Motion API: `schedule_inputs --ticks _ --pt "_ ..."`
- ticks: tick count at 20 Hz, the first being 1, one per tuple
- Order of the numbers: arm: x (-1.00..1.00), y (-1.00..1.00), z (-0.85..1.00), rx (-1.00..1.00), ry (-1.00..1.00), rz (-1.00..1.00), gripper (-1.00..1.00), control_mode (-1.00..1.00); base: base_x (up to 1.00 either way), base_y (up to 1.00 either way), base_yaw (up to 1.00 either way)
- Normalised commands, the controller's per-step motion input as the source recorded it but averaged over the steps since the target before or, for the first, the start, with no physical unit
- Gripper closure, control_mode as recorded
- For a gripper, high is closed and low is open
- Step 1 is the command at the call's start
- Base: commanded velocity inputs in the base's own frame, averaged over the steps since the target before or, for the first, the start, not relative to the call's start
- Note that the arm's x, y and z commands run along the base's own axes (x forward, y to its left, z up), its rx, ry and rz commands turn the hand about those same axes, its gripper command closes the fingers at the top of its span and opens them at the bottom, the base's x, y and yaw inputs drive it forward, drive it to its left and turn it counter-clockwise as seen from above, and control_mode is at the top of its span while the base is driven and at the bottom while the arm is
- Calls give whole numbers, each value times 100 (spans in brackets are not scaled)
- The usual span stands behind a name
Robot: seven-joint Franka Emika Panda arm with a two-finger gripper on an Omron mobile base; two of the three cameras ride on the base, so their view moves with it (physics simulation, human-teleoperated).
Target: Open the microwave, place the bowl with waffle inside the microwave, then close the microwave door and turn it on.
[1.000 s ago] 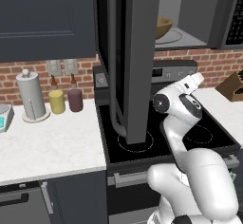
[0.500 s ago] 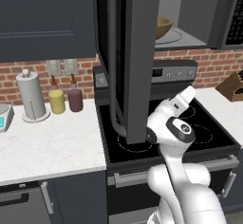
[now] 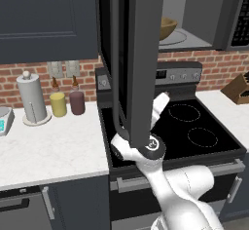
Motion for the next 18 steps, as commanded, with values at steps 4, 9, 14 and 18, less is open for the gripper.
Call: schedule_inputs --ticks 4,9,14,18 --pt "0 68 -18 -21 3 0 -100 -100 0 0 0" --pt "1 52 -34 -23 2 0 -100 -100 0 0 0" --pt "-10 65 13 -14 1 -1 -100 -100 0 0 0" --pt "-19 97 26 -12 0 0 -100 -100 0 0 0"
